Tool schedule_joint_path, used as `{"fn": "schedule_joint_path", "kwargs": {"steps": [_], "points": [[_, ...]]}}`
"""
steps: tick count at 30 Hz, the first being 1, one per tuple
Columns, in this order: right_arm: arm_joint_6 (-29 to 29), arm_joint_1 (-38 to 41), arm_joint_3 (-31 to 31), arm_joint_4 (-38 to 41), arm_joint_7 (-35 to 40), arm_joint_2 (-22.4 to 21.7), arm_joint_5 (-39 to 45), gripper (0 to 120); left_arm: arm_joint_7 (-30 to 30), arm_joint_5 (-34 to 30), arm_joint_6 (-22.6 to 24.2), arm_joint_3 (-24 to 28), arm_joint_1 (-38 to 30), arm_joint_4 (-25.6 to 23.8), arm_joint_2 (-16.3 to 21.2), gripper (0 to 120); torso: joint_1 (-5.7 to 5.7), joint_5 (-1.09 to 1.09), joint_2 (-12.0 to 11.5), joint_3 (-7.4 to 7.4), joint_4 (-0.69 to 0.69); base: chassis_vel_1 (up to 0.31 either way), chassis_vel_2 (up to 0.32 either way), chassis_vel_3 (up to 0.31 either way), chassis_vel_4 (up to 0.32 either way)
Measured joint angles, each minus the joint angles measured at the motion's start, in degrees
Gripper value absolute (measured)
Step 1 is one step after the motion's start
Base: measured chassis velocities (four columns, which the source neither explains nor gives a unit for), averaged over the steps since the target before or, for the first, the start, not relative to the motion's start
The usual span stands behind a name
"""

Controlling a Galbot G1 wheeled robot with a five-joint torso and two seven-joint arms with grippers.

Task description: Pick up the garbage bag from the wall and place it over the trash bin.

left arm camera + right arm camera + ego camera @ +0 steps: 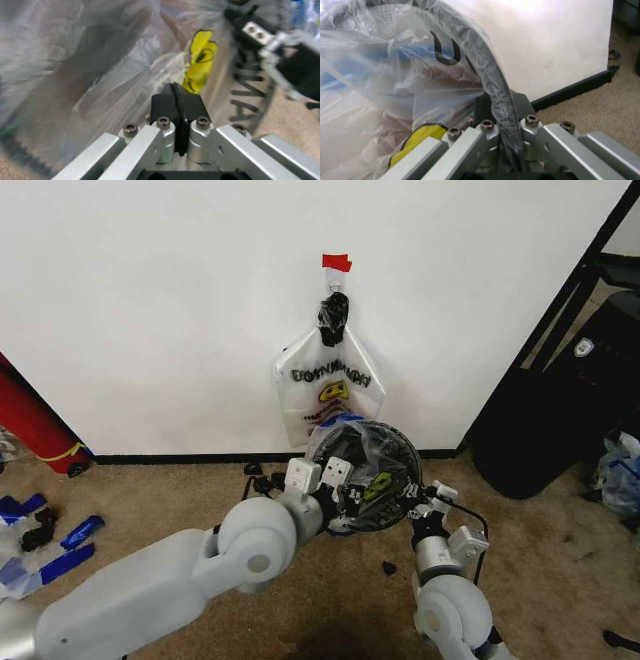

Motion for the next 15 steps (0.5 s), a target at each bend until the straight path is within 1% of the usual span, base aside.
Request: {"fn": "schedule_joint_path", "kwargs": {"steps": [1,5,6,10,11,15], "points": [[0.0,0.0,0.0,0.0,0.0,0.0,0.0,0,0.0,0.0,0.0,0.0,0.0,0.0,0.0,0,0.00,0.00,0.0,0.00,0.00,0.000,0.000,0.000,0.000],[0.1,0.0,0.0,0.0,-0.1,0.0,0.0,0,-1.7,0.1,-0.4,1.3,-0.8,3.4,-3.6,0,0.00,0.00,0.0,0.00,-0.01,0.000,0.000,0.000,0.000],[0.1,0.0,0.0,0.0,-0.1,0.0,0.0,0,-1.7,0.1,-0.4,1.3,-0.8,3.4,-3.6,0,0.00,0.00,0.0,0.00,-0.01,0.000,0.000,0.000,0.000],[0.1,0.2,0.1,0.1,-0.1,-0.4,0.2,0,-2.7,0.4,-0.9,2.2,-2.3,6.8,-6.7,0,0.00,0.00,0.0,0.00,0.00,0.000,0.000,0.000,0.000],[0.1,0.2,0.1,0.1,-0.1,-0.4,0.2,0,-2.7,0.4,-0.9,2.2,-2.3,6.8,-6.7,0,0.00,0.00,0.0,0.00,0.00,0.000,0.000,0.000,0.000],[0.1,0.4,-0.1,0.1,-0.1,-0.6,0.4,0,-3.1,1.6,-1.2,3.1,-3.8,10.5,-9.7,0,0.00,0.00,0.0,-0.01,-0.01,0.000,0.000,0.000,0.000]]}}
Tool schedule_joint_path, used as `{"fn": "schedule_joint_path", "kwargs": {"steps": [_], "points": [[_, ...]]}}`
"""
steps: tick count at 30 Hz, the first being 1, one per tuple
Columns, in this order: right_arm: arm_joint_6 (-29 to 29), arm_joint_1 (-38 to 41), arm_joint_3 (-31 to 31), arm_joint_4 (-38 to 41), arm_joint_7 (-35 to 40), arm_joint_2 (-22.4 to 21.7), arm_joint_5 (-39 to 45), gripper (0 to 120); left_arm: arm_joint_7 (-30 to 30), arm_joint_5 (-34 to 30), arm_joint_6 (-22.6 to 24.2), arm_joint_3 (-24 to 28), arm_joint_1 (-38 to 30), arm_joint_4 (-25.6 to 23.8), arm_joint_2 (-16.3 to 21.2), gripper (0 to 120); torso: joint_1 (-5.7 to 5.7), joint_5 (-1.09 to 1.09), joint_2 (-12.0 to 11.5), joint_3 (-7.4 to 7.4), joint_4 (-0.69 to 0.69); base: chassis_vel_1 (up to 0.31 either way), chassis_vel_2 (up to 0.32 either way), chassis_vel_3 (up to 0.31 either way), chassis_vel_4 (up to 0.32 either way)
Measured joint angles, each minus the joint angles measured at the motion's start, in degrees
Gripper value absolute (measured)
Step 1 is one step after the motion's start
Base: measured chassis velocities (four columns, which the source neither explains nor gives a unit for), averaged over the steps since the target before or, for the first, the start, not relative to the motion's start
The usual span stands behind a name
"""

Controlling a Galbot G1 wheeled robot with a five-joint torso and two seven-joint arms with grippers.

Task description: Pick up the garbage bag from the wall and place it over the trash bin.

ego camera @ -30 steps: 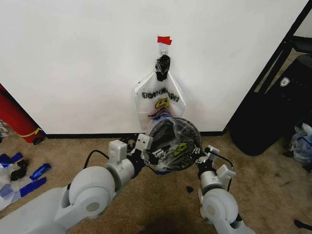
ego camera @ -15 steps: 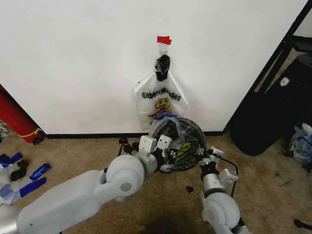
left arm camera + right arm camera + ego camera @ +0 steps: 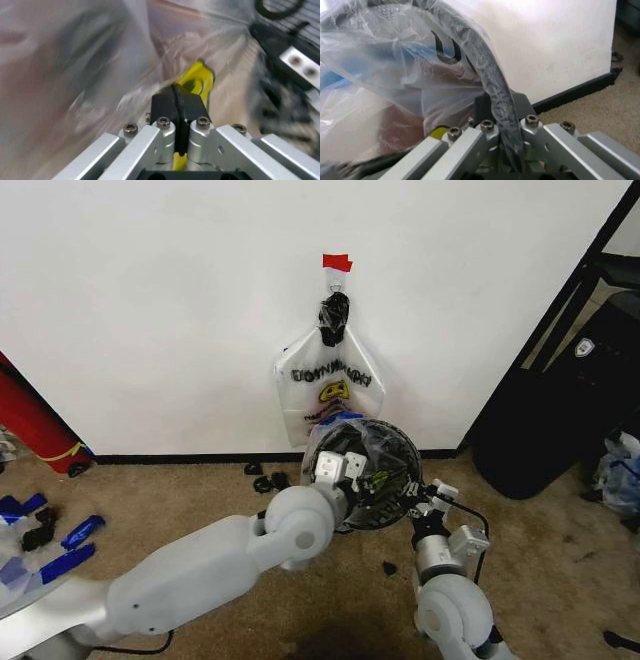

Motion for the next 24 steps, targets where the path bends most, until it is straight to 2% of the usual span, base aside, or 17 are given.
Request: {"fn": "schedule_joint_path", "kwargs": {"steps": [11,24], "points": [[0.0,-0.1,0.0,0.3,-0.2,-0.7,0.4,0,-0.5,2.4,-0.2,1.1,-1.8,7.2,-2.5,0,0.00,-0.01,0.0,0.00,0.01,0.000,0.000,0.000,0.000],[0.0,-0.2,-0.6,0.6,-0.5,-0.6,0.3,0,-0.4,4.4,-0.3,1.6,-2.4,12.6,-4.4,0,0.00,-0.01,0.0,0.00,0.01,0.000,0.000,0.000,0.000]]}}
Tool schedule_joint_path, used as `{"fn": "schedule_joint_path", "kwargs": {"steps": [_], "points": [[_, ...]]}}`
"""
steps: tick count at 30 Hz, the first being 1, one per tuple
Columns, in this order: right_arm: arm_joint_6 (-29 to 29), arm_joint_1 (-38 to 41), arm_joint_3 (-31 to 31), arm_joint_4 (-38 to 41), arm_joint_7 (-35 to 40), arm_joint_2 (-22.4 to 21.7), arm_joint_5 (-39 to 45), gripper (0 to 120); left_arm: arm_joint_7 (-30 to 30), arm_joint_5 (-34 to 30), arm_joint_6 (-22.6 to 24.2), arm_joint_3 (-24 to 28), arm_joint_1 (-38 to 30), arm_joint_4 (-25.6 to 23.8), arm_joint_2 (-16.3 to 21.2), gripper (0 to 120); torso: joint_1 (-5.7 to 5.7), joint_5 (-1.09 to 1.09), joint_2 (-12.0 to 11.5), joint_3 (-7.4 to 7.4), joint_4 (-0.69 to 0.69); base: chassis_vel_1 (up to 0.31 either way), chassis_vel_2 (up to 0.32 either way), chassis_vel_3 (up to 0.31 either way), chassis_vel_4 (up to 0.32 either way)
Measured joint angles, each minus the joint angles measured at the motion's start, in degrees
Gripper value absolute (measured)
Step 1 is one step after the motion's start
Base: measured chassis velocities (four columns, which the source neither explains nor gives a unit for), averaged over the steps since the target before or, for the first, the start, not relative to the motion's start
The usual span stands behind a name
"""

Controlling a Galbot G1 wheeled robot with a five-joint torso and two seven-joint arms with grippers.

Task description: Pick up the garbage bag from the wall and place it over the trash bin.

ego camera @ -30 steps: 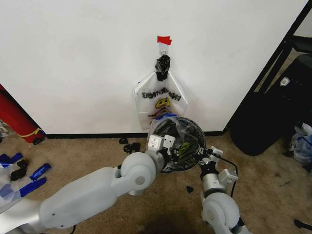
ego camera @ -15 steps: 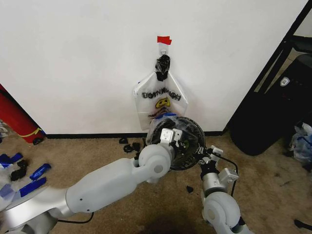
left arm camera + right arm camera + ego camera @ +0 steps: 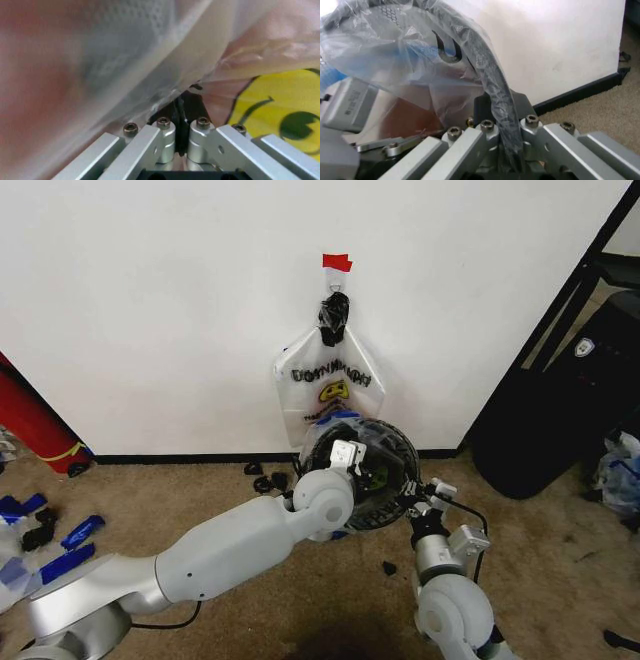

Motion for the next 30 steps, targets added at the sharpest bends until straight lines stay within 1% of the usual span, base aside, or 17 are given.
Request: {"fn": "schedule_joint_path", "kwargs": {"steps": [10,12,13,15,17,26,30], "points": [[0.0,-0.1,-0.2,0.0,0.0,0.0,-0.2,0,-0.1,0.8,-0.1,1.0,-0.6,2.0,-1.6,0,0.00,0.00,0.0,0.00,-0.01,0.000,0.000,0.000,0.000],[0.0,-0.4,-0.3,0.5,0.0,0.0,-0.3,0,-0.2,1.5,-0.1,1.6,-0.7,3.7,-2.3,0,0.00,0.00,0.0,0.00,0.00,0.000,0.000,0.000,0.000],[0.0,-0.4,-0.3,0.5,0.0,0.0,-0.3,0,-0.2,1.5,-0.1,1.6,-0.7,3.7,-2.3,0,0.00,0.00,0.0,0.00,0.00,0.000,0.000,0.000,0.000],[0.0,-0.8,-0.1,0.8,0.0,-0.1,-0.2,0,-0.3,2.1,0.1,2.0,-0.8,5.7,-2.9,0,0.00,0.00,0.0,0.00,0.00,0.000,0.000,0.000,0.000],[-0.1,-0.9,-0.1,0.9,0.0,-0.1,0.0,0,-0.3,2.3,0.1,2.1,-0.8,6.4,-3.3,0,0.00,0.00,0.0,0.00,0.00,0.000,0.000,0.000,0.000],[-0.5,-1.4,-0.3,1.5,0.1,0.1,1.0,0,1.4,3.4,-1.1,2.0,-0.3,8.1,-3.8,0,0.00,0.00,0.0,0.00,0.00,0.000,0.000,0.000,0.000],[-1.4,-1.7,-0.4,2.0,0.7,0.1,3.0,0,2.0,4.0,-2.0,1.7,0.0,8.6,-4.1,0,0.00,0.00,0.0,0.00,0.00,0.000,0.000,0.000,0.000]]}}
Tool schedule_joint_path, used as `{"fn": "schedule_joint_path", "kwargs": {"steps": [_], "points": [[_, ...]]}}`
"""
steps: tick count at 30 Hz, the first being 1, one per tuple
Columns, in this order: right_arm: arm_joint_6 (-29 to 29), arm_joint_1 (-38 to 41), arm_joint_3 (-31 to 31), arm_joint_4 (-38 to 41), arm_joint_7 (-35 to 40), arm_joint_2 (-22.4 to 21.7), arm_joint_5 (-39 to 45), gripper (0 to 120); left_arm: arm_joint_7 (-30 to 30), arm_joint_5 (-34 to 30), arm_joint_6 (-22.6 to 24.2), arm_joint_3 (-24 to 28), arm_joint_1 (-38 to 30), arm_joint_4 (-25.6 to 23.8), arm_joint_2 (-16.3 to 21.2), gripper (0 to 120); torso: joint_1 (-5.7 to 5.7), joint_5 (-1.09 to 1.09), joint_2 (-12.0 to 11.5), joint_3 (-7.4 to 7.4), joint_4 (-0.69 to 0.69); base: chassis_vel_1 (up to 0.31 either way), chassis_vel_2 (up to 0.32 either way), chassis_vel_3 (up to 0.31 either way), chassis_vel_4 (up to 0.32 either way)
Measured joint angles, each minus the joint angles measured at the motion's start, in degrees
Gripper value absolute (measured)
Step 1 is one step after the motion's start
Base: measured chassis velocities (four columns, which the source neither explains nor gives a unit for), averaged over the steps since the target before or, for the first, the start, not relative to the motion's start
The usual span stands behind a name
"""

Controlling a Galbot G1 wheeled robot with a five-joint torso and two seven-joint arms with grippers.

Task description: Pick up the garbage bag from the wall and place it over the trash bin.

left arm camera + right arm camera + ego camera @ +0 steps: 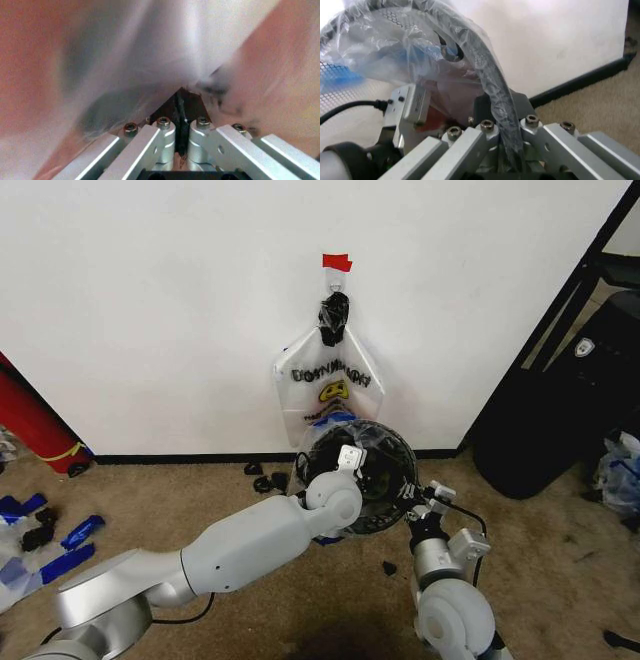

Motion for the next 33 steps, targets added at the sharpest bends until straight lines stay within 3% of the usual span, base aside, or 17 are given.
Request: {"fn": "schedule_joint_path", "kwargs": {"steps": [21,29,33], "points": [[-1.3,0.4,-0.4,-0.1,1.2,0.0,3.5,0,-0.5,-0.2,2.2,1.9,-0.2,0.4,0.4,0,0.00,0.00,0.0,0.00,0.01,0.000,0.000,0.000,0.000],[-0.8,1.6,-0.1,-2.6,1.2,0.0,1.4,0,-0.9,-2.7,2.9,2.5,-0.4,-7.7,4.0,0,0.00,0.00,0.0,0.00,0.01,0.000,0.000,0.000,0.000],[-0.7,1.5,-0.3,-2.5,1.3,0.1,0.9,0,-1.1,-3.6,3.8,3.1,-0.1,-8.9,4.2,0,-0.01,0.00,0.0,0.00,0.00,0.000,0.000,0.000,0.000]]}}
